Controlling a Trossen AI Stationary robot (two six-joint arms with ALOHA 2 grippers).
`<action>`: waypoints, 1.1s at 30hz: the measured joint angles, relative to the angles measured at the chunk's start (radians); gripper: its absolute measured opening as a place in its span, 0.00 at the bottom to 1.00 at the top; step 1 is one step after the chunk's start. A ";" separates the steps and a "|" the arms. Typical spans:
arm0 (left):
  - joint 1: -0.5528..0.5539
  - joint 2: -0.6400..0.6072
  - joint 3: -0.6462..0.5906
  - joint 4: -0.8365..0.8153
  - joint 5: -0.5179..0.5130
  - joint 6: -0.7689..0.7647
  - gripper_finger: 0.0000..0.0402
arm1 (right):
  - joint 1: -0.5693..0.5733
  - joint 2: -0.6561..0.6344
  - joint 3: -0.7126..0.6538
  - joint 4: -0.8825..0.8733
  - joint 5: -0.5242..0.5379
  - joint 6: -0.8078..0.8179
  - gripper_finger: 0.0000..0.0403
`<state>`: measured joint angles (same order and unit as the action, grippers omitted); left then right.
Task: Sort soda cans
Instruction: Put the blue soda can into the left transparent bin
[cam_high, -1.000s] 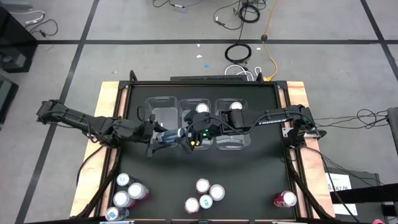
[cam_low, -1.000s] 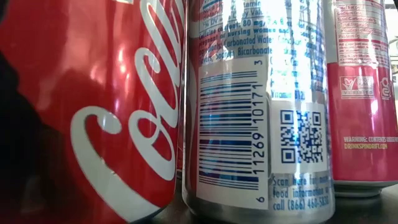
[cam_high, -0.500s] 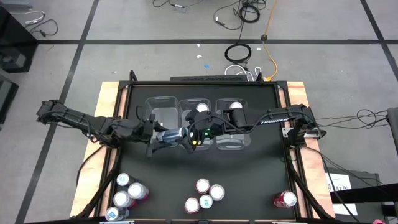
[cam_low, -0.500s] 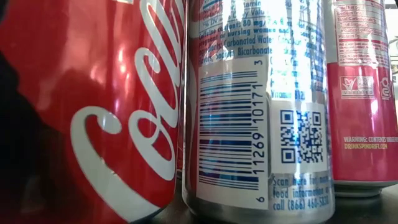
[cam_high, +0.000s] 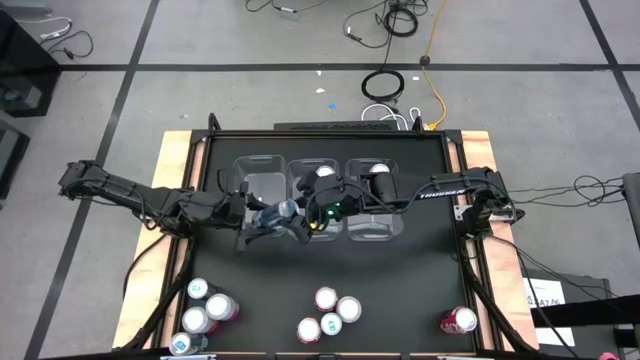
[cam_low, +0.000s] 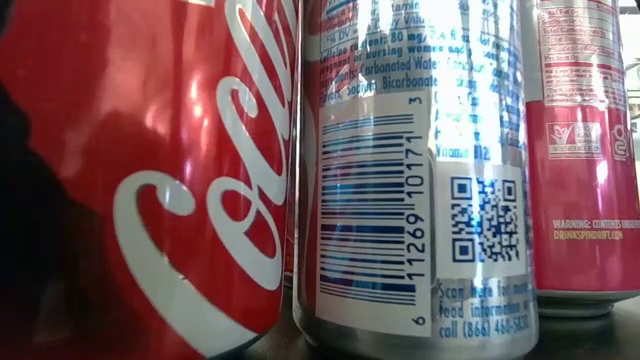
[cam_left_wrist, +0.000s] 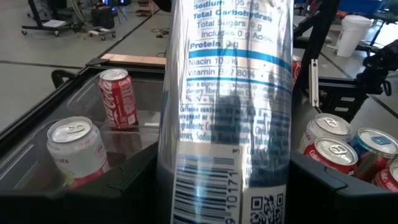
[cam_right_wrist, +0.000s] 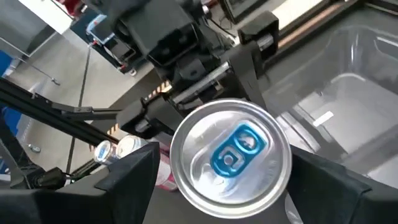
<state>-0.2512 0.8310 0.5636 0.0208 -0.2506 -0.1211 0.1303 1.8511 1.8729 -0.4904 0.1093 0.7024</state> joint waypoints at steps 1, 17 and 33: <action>0.000 0.000 0.000 0.000 -0.002 0.000 0.67 | 0.000 0.000 0.000 0.004 0.000 -0.006 0.78; 0.000 0.000 0.000 0.019 -0.018 0.006 0.67 | -0.001 0.017 0.000 0.076 -0.001 -0.061 0.78; 0.003 0.000 0.000 0.027 -0.041 -0.003 0.67 | 0.002 0.043 0.000 0.096 -0.075 -0.098 0.78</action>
<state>-0.2485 0.8311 0.5632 0.0482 -0.2913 -0.1238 0.1321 1.8946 1.8725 -0.3947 0.0338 0.6040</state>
